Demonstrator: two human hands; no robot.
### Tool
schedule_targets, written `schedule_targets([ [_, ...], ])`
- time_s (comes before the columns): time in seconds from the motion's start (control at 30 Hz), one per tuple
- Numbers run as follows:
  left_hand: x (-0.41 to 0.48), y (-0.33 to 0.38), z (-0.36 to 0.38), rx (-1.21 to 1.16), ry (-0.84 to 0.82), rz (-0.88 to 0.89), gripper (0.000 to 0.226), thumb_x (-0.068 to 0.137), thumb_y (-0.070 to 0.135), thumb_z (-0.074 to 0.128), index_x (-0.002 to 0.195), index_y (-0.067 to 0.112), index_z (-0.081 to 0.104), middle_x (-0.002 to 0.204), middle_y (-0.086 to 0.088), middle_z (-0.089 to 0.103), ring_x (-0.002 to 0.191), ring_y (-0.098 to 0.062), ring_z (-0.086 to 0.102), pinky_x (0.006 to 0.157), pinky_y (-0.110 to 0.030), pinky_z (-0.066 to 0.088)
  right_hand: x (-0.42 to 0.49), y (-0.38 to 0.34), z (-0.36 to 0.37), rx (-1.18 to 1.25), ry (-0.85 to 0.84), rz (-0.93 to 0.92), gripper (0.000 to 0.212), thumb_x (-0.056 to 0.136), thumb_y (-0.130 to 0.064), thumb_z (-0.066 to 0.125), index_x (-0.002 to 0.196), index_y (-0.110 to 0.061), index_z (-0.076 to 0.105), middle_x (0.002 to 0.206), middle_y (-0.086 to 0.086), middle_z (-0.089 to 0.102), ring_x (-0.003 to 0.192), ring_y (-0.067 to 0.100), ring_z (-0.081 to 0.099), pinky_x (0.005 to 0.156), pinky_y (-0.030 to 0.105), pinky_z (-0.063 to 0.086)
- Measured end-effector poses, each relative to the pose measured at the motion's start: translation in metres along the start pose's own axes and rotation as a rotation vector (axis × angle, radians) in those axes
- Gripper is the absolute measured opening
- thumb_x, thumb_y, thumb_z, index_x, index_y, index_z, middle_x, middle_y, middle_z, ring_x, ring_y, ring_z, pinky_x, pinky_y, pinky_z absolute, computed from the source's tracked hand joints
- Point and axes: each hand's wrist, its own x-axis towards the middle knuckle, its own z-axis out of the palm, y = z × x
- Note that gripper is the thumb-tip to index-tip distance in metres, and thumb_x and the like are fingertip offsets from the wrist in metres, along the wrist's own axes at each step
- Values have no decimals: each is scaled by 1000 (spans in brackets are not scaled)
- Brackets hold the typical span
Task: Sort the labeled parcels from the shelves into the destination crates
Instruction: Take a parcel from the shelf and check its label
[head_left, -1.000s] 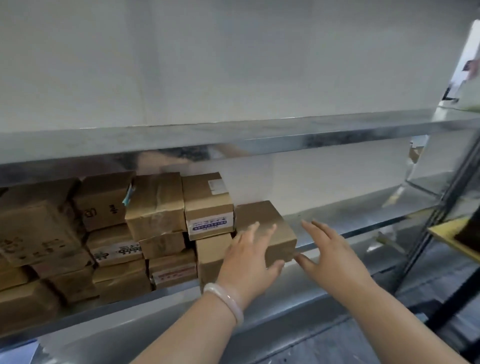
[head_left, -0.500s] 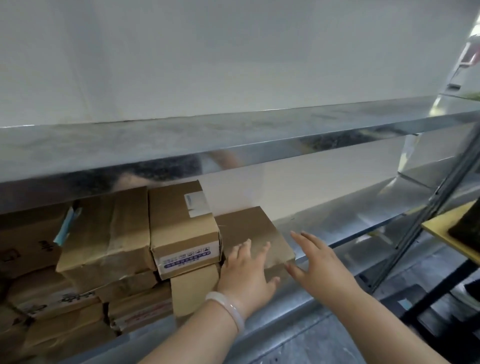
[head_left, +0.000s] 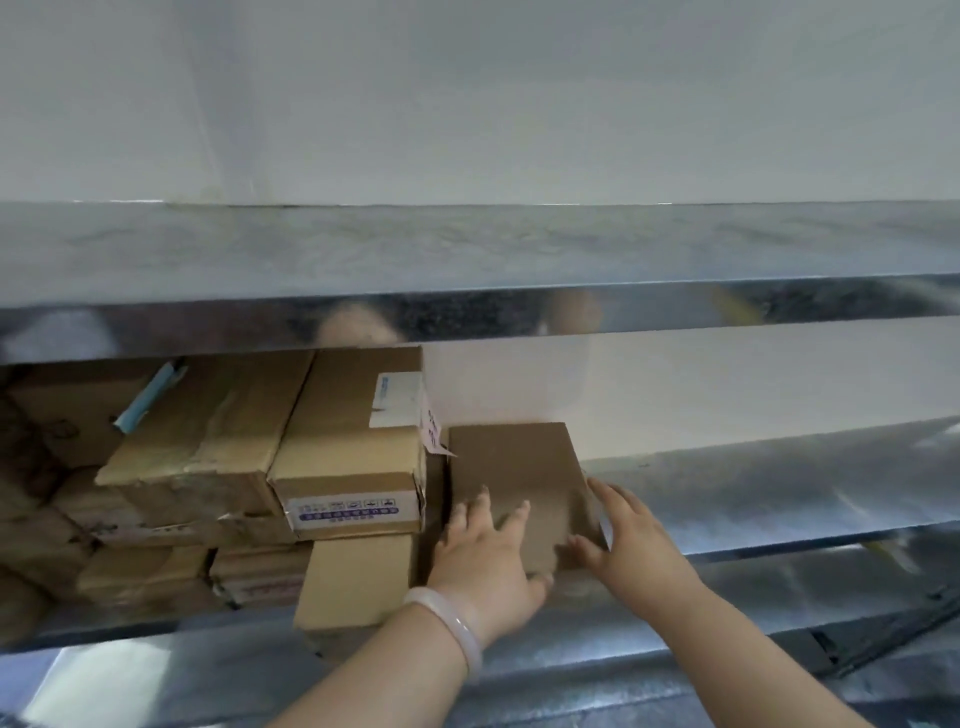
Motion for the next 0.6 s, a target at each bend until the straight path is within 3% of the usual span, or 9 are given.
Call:
schedule_targets([
  [0.1,8,5,8,-42,67,-120,76,94,56,48,156,41,6,166,-8,-10,151,-32,-8,121,-48,9,15,12,2,111,-62,-15,88,85,-49,67,154,-20,20,153,6,33,141,22,32,113,32,29],
  [0.17,12,9,15,-82,106,-184,73,96,54,46,156,40,8,166,-9,-9,151,-31,-9,121,-46,8,22,17,7,178,-126,-49,91,84,-47,70,153,-15,21,144,6,43,133,16,42,106,23,35],
  [0.23,16,12,21,-109,150,-230,72,96,54,46,156,39,10,166,-9,-8,151,-30,-9,121,-44,8,27,24,11,323,-190,-59,78,83,-37,74,146,-15,33,119,-6,60,104,-4,59,84,7,43],
  [0.3,19,14,25,-158,213,-287,73,94,56,49,156,40,13,166,-8,-7,151,-30,-6,121,-41,9,33,35,14,480,-243,-44,60,84,-29,75,135,-24,44,104,-13,67,85,-5,65,69,7,46],
  [0.47,23,27,37,-421,259,-370,81,88,57,61,155,39,19,165,-6,1,150,-28,14,120,-36,23,37,60,6,687,-259,-27,43,87,-16,72,117,-36,49,94,-18,69,76,-7,66,60,7,46],
  [0.53,20,38,44,-452,297,-353,80,87,54,65,154,41,23,165,-3,1,150,-26,15,119,-36,24,32,68,-1,731,-220,-31,37,87,-9,69,110,-34,54,79,-20,71,69,-10,64,53,5,44],
  [0.6,14,49,48,-458,337,-335,80,87,54,65,153,44,22,164,1,-3,151,-24,10,119,-36,22,23,74,-9,802,-181,-49,36,89,-9,66,111,-37,57,84,-25,71,75,-10,64,55,5,44],
])
